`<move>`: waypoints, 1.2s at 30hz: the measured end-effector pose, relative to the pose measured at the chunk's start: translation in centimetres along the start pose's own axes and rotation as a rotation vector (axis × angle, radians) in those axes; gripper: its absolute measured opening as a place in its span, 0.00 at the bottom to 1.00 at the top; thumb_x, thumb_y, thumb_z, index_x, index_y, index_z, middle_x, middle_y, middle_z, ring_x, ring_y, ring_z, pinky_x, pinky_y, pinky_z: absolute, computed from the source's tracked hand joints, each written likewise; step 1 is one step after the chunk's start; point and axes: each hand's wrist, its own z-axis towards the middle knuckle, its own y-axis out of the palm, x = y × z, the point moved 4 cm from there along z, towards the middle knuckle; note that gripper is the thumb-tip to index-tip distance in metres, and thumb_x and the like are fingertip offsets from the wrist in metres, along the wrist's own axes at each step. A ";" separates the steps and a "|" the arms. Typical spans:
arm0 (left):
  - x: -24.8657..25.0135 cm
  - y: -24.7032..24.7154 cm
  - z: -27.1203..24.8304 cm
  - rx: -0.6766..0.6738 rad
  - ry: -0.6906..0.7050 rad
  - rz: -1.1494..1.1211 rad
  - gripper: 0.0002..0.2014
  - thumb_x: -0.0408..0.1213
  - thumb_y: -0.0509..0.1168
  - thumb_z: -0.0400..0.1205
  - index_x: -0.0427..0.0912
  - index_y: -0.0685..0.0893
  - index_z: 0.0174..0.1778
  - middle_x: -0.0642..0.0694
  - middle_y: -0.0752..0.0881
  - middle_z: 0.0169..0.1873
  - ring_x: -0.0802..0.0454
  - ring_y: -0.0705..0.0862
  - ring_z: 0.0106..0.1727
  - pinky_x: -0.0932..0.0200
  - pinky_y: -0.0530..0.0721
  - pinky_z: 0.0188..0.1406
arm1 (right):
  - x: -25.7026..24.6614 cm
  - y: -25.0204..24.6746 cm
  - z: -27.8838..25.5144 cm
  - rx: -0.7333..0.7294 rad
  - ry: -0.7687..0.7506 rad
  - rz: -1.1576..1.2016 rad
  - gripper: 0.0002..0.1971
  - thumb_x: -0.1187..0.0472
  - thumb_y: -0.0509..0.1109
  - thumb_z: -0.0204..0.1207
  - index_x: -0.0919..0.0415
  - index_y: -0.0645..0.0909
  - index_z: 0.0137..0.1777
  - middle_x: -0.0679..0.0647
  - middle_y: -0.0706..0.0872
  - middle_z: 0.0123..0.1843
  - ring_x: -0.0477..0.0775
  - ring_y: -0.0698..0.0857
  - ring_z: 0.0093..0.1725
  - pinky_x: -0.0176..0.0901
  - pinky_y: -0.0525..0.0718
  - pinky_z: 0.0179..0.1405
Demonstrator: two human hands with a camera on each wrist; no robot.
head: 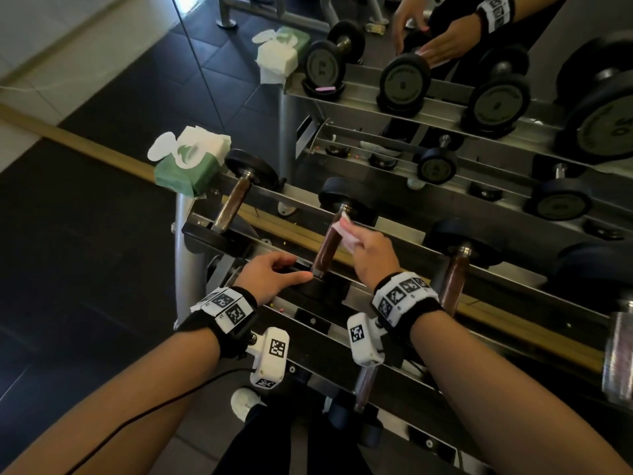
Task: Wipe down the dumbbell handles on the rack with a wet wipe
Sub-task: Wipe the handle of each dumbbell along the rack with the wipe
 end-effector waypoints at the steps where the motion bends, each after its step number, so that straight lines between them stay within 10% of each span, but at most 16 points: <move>1: -0.1 0.0 0.0 0.003 -0.003 -0.003 0.31 0.61 0.76 0.71 0.60 0.80 0.70 0.61 0.83 0.58 0.62 0.81 0.60 0.65 0.76 0.51 | -0.3 0.1 0.6 0.005 -0.006 -0.074 0.22 0.63 0.59 0.87 0.45 0.73 0.78 0.54 0.83 0.69 0.51 0.82 0.66 0.45 0.76 0.72; 5: -0.2 0.2 -0.2 0.017 -0.001 -0.014 0.30 0.62 0.76 0.71 0.61 0.81 0.68 0.64 0.84 0.55 0.67 0.80 0.57 0.69 0.75 0.48 | 0.2 2.8 0.6 -0.217 0.003 -0.452 0.38 0.73 0.61 0.81 0.42 0.58 0.85 0.59 0.74 0.78 0.57 0.82 0.69 0.50 0.79 0.71; 12: -0.2 0.4 -0.3 0.025 0.009 -0.037 0.27 0.60 0.76 0.72 0.60 0.82 0.66 0.62 0.85 0.54 0.66 0.82 0.57 0.62 0.81 0.57 | 0.9 3.2 -1.6 -0.342 -0.259 -0.616 0.38 0.74 0.64 0.79 0.47 0.60 0.85 0.52 0.55 0.88 0.57 0.66 0.83 0.52 0.66 0.82; 17: 0.3 0.5 -0.6 0.025 0.018 -0.031 0.25 0.57 0.75 0.74 0.58 0.82 0.67 0.62 0.83 0.54 0.67 0.80 0.55 0.65 0.79 0.54 | -0.2 1.7 -1.8 -0.427 -0.180 -0.411 0.25 0.59 0.75 0.77 0.61 0.78 0.74 0.60 0.85 0.69 0.59 0.81 0.71 0.56 0.70 0.78; 23: 0.7 0.5 -1.1 0.024 0.023 -0.033 0.25 0.56 0.74 0.77 0.57 0.81 0.69 0.59 0.83 0.55 0.67 0.79 0.52 0.70 0.74 0.44 | -1.6 -1.2 -0.1 -0.337 0.063 0.101 0.26 0.71 0.62 0.82 0.38 0.79 0.68 0.38 0.82 0.65 0.39 0.79 0.66 0.37 0.77 0.64; 32: 1.2 0.3 -2.4 0.008 0.019 -0.047 0.26 0.56 0.73 0.78 0.57 0.79 0.72 0.57 0.81 0.61 0.64 0.78 0.56 0.71 0.72 0.45 | -3.3 -2.6 1.9 -0.281 0.118 0.075 0.12 0.66 0.70 0.78 0.54 0.87 0.59 0.50 0.87 0.59 0.52 0.84 0.61 0.47 0.84 0.62; 36: 1.7 0.2 -3.0 0.006 -0.016 -0.055 0.27 0.56 0.73 0.78 0.58 0.78 0.73 0.56 0.79 0.59 0.54 0.81 0.62 0.53 0.85 0.62 | -3.7 -2.4 2.1 -0.254 0.226 0.188 0.08 0.53 0.75 0.77 0.48 0.89 0.55 0.53 0.89 0.56 0.56 0.88 0.59 0.52 0.88 0.58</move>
